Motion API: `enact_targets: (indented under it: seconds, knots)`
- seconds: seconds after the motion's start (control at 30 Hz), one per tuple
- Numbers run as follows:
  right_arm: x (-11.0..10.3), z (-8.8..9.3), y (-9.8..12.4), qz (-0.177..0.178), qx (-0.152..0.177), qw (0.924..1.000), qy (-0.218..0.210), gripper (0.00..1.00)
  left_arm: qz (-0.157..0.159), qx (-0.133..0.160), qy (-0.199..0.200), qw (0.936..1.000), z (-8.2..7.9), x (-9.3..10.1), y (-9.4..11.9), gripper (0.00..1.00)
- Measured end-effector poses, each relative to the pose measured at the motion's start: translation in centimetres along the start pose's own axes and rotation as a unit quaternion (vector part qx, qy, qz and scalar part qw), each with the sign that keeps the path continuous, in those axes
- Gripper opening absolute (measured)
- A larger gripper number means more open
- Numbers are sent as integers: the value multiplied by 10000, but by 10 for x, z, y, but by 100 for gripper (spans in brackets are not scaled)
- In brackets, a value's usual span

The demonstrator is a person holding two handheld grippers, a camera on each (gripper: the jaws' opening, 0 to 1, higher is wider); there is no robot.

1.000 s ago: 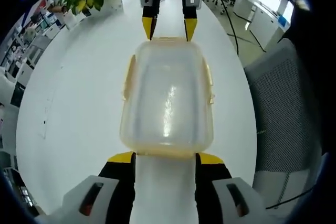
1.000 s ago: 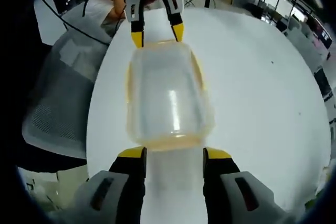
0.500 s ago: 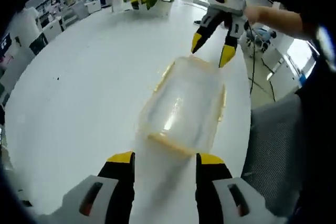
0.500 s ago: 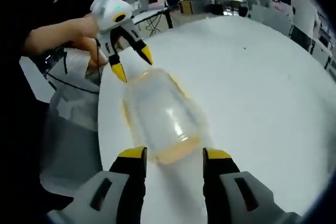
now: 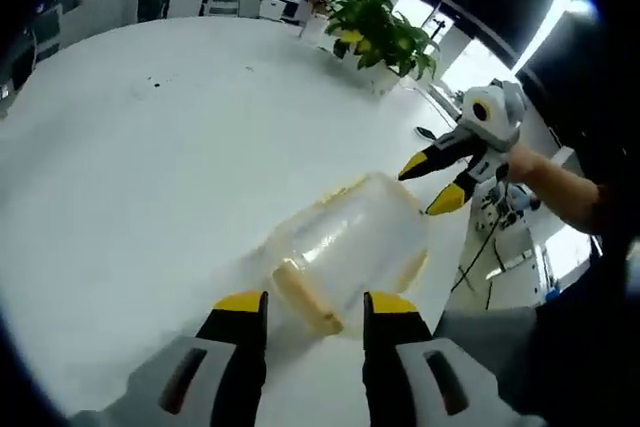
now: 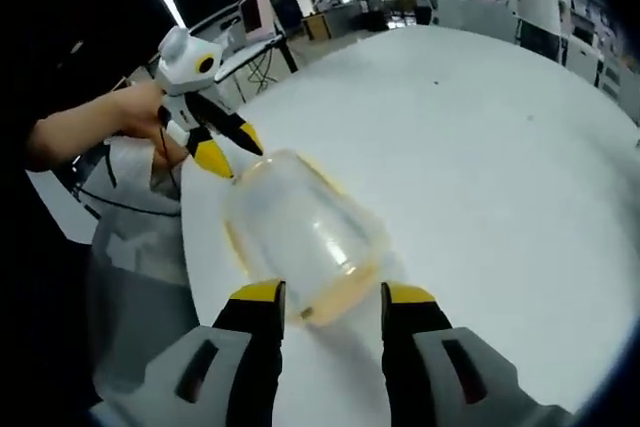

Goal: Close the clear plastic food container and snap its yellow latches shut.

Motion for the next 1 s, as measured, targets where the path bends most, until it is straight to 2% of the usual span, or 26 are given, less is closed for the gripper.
enact_targets:
  seconds: [0.07, 0.1, 0.23, 0.3, 0.4, 0.47, 0.53, 0.57, 0.63, 0.83, 1.0]
  knots:
    - [0, 0, 0, 47, 38, 10000, 44, 33, 0, 63, 402, 9992, -1, 0, -1, 29]
    - [1, 1, 0, 105, 79, 9999, 29, 33, -108, 12, 527, 9985, 1, -3, -1, 29]
    - [0, 6, -6, 130, 134, 9997, -139, 34, -276, -36, 760, 9967, 6, -5, -5, 28]
    - [0, 9, -9, 146, 88, 9998, -141, 33, -255, -42, 837, 9962, 7, -2, -6, 25]
    - [-2, 9, -9, 150, 91, 9998, -80, 31, -191, -77, 682, 9975, 11, 7, -9, 25]
    - [-3, 10, -10, 102, 116, 9998, -156, 30, -292, -132, 595, 9977, 14, 7, -12, 25]
    - [-2, 11, -10, 76, 157, 9990, -416, 28, -234, -51, 684, 9974, 13, 8, -13, 23]
    - [-2, 11, -10, 69, 194, 9990, -405, 28, -169, -26, 769, 9969, 12, 12, -13, 23]
    - [-3, 12, -11, 79, 224, 9987, -445, 27, -277, 23, 906, 9955, 12, 13, -16, 24]
    - [-4, 13, -11, 96, 315, 9982, -492, 25, -360, 182, 665, 9970, 13, 15, -15, 23]
    - [-4, 12, -13, 56, 383, 9983, -442, 22, -447, 290, 804, 9953, 14, 15, -14, 22]
Point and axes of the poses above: the point that each gripper's makers call its tool centre point, and the gripper's own axes: y roughly backward along the fingers, x roughly to its right, z roughly out of its underside, the point moved 4 cm from there along y, roughly backward along the fingers, and after that the axes turned 14 degrees about -z, right-handed, at the moved point
